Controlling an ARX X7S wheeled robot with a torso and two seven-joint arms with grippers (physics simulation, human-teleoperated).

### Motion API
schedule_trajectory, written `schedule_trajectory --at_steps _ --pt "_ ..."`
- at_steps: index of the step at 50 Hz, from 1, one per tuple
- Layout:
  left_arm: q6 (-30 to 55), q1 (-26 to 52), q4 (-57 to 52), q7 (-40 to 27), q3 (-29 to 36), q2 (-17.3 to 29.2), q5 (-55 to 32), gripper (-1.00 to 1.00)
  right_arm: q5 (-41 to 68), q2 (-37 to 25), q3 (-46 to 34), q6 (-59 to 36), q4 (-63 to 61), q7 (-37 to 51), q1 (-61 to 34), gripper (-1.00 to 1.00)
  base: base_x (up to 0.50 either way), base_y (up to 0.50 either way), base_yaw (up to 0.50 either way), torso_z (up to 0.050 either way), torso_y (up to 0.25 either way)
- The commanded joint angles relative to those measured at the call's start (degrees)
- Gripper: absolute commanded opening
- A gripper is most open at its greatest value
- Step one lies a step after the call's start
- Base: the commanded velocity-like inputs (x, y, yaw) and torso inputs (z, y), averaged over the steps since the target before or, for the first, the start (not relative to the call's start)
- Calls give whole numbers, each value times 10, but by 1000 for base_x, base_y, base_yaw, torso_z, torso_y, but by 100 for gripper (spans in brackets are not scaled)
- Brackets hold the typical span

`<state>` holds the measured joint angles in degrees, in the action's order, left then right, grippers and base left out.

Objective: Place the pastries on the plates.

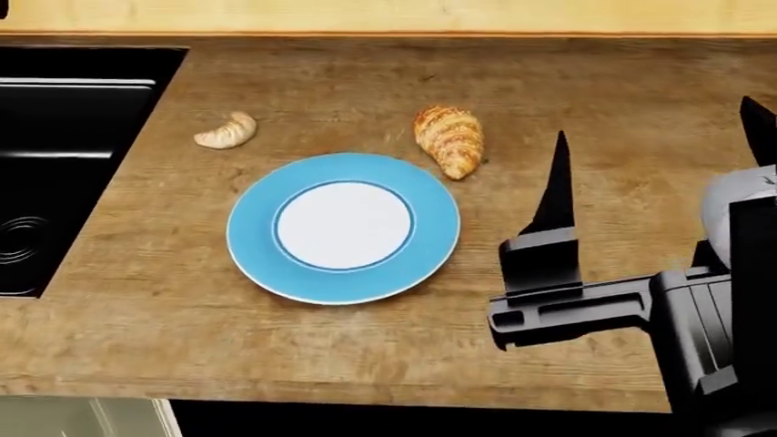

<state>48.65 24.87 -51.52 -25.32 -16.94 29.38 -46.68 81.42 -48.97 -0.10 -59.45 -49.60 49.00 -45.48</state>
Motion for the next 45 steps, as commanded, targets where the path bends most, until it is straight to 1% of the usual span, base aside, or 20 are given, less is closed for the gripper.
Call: schedule_trajectory --at_steps 1,17,24,35,45 --pt "6 24 1 -7 -10 16 -10 100 63 -19 -4 -19 23 20 -64 100 500 0 0 0 0" --pt "1 25 1 -10 -7 21 -9 100 112 -43 -16 -32 52 43 -120 100 500 0 0 0 1" --pt "1 25 1 -12 -7 22 -12 100 119 -46 -14 -28 54 44 -118 100 500 -21 0 0 0" --pt "0 24 0 -16 -9 25 -17 100 130 -48 -23 -29 57 51 -127 100 500 -121 0 0 1" --pt "-5 21 -1 -20 -6 22 -17 100 151 -49 -41 -37 78 51 -160 100 479 -123 0 0 1"
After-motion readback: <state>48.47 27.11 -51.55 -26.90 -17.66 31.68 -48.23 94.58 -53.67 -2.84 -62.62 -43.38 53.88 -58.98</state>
